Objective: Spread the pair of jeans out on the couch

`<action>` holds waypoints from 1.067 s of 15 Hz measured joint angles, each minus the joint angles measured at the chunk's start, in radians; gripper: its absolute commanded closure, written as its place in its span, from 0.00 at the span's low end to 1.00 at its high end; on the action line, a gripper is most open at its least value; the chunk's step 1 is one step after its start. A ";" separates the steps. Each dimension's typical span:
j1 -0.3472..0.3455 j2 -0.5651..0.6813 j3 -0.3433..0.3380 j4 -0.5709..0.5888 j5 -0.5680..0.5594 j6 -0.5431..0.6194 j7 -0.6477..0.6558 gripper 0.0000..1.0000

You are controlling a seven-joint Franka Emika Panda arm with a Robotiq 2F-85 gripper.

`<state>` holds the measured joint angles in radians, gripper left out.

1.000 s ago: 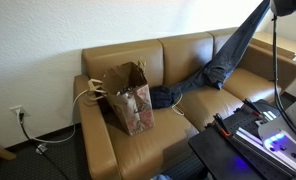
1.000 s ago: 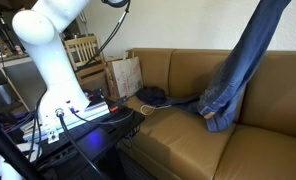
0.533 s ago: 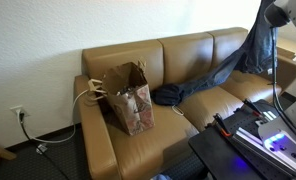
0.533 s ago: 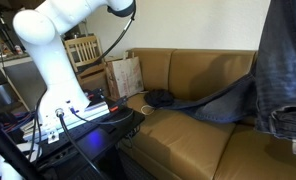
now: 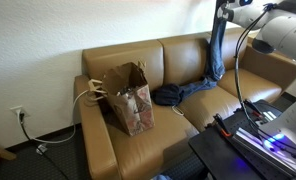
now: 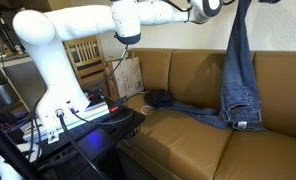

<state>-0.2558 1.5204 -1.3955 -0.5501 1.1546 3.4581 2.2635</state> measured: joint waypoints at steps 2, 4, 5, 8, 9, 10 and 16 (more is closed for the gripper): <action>-0.028 0.004 0.085 0.095 -0.115 -0.002 0.043 0.99; -0.076 -0.003 0.216 0.190 -0.277 -0.002 0.091 0.99; -0.085 -0.006 0.261 0.209 -0.371 -0.003 0.152 0.99; -0.053 -0.007 0.360 0.200 -0.647 -0.003 0.364 0.99; -0.039 -0.008 0.453 0.199 -0.715 -0.003 0.346 0.99; -0.025 -0.007 0.540 0.196 -0.787 -0.008 0.343 0.99; 0.023 -0.005 1.057 0.161 -1.253 -0.024 0.341 0.97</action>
<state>-0.2329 1.5158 -0.3390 -0.3892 -0.0986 3.4345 2.6049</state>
